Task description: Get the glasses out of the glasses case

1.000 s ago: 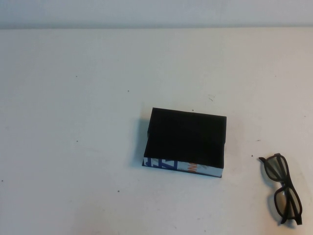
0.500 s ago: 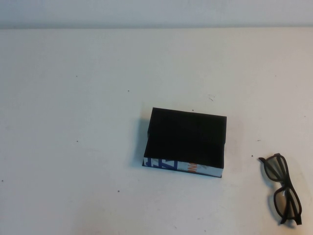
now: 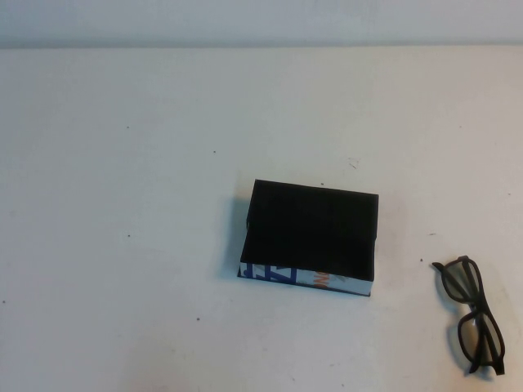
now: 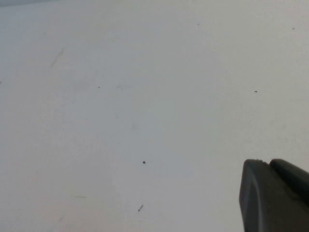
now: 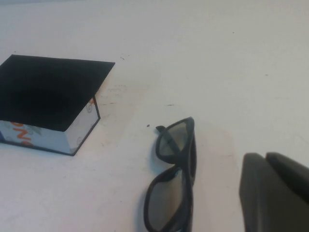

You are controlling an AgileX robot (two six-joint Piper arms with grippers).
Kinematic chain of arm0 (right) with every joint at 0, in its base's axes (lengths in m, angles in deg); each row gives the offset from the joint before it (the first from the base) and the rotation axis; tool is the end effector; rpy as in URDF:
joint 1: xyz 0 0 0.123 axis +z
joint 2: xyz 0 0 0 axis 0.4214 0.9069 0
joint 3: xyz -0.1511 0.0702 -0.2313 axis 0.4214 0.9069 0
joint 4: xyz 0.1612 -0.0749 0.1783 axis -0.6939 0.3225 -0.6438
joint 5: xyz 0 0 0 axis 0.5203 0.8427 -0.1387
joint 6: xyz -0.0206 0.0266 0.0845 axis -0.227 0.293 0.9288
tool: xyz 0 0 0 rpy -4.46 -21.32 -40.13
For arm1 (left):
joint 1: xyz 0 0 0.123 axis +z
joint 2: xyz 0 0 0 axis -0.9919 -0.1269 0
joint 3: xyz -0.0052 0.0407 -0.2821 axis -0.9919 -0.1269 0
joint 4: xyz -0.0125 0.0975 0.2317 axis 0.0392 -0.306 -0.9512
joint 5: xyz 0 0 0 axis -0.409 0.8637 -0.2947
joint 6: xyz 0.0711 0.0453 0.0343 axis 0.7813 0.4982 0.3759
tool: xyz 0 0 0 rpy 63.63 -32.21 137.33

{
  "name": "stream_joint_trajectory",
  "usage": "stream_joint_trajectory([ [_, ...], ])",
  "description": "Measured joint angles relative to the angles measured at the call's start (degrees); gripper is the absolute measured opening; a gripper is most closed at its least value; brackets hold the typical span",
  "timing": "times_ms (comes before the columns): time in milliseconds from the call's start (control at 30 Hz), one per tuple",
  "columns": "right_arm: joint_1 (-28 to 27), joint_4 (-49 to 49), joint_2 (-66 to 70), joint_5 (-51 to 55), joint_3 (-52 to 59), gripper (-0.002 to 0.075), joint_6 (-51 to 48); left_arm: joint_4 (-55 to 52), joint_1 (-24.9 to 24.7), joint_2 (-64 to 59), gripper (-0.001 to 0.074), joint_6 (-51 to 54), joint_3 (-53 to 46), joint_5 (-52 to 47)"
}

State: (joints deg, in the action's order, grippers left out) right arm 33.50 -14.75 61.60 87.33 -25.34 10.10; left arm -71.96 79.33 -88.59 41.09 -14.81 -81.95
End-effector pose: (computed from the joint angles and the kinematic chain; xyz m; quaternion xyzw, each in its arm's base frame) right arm 0.0535 0.0101 0.1766 -0.0418 0.7853 0.0738 0.6133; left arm 0.0525 -0.0035 0.1738 0.0528 0.7970 0.0011 0.6016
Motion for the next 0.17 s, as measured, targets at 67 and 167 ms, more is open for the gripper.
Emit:
stream_joint_trajectory([
  [67,0.0,0.0,0.0,0.0,0.0,-0.0016,0.0,0.0,0.0,0.0,-0.0006,0.0,0.0,0.0],
  [167,0.0,0.0,0.0,0.0,0.0,-0.0017,0.0,0.0,0.0,0.0,-0.0006,0.0,0.0,0.0],
])
